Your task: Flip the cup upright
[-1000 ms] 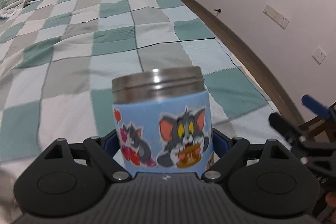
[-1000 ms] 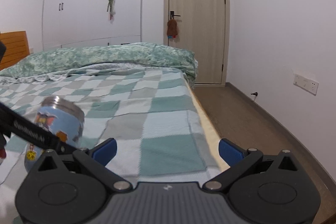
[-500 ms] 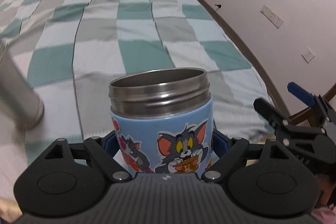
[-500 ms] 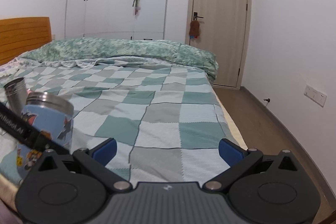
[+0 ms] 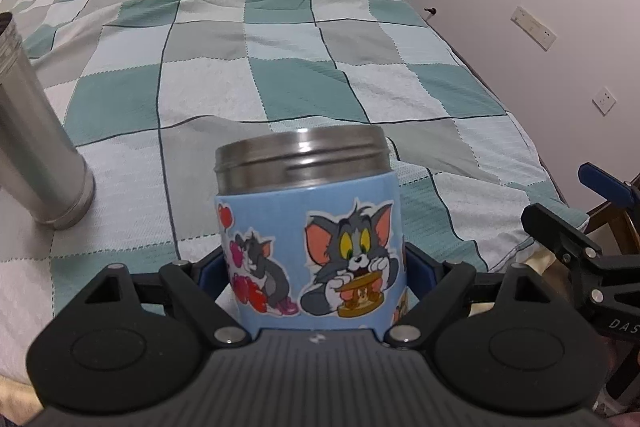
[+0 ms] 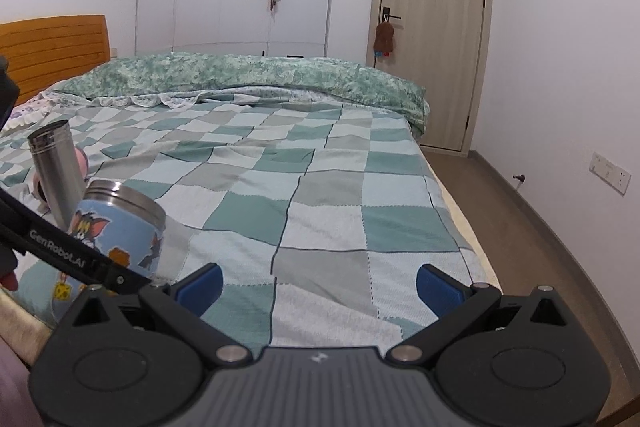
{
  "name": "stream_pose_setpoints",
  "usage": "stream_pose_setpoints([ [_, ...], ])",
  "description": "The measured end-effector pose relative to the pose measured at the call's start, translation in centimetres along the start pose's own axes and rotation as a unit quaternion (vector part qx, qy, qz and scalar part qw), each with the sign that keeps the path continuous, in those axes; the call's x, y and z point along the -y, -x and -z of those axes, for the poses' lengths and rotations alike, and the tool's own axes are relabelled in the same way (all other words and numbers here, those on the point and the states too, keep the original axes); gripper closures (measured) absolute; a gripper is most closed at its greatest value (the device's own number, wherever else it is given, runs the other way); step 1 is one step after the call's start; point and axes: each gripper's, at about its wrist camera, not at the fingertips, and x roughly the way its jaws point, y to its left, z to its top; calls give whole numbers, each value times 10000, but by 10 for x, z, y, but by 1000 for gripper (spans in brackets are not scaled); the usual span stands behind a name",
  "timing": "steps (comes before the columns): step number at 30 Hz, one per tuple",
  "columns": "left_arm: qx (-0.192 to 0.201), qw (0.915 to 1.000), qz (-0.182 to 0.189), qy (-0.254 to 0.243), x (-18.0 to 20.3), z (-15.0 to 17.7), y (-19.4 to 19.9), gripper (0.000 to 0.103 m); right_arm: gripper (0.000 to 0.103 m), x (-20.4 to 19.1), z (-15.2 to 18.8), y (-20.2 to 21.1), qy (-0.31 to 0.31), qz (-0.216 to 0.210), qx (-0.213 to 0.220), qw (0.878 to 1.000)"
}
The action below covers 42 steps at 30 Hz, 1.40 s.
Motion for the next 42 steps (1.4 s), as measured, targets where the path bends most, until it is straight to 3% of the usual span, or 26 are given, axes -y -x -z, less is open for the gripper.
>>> stream_pose_setpoints([
  [3, 95, 9998, -87, -142, 2, 1, 4, 0, 0, -1, -1, 0, -34, -10, -5, 10000],
  [10, 639, 9974, -84, -311, -8, 9, 37, 0, 0, -9, -10, 6, -97, -94, 114, 9998],
  [20, 1619, 9847, -417, -498, -59, 29, 85, 0, 0, -52, -27, 0, -110, -508, 51, 9986],
  [25, 1861, 9784, -765, -479, -97, 40, 91, 0, 0, -86, -37, -20, -135, -832, -224, 9962],
  [30, 2066, 9729, -919, -478, -128, 48, 93, 0, 0, -121, -43, -42, 48, -780, -536, 9955],
  [37, 2138, 9719, -873, -455, -155, 55, 87, 0, 0, -150, -51, -71, 201, -493, -1022, 9933],
  [42, 2139, 9729, -790, -374, -168, 56, 82, 0, 0, -163, -62, -101, 357, -642, -1624, 9840],
])
